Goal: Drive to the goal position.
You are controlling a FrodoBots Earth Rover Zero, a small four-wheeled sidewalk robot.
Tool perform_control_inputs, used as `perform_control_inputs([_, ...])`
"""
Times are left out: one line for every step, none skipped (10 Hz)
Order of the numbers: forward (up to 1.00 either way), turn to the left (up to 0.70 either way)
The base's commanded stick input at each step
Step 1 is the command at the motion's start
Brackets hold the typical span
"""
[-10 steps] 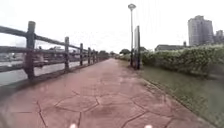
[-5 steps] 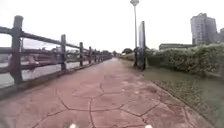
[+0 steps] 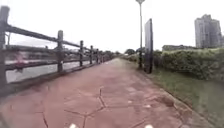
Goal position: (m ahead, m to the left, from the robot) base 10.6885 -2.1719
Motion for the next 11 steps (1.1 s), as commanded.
perform_control_inputs([0.98, -0.08])
perform_control_inputs([0.98, -0.28])
perform_control_inputs([0.98, -0.39])
perform_control_inputs([0.98, -0.39])
perform_control_inputs([0.98, -0.32])
perform_control_inputs([0.98, -0.02])
perform_control_inputs([0.98, 0.00])
perform_control_inputs([0.98, 0.00])
perform_control_inputs([0.98, 0.00])
perform_control_inputs([0.98, 0.00])
perform_control_inputs([0.98, 0.00])
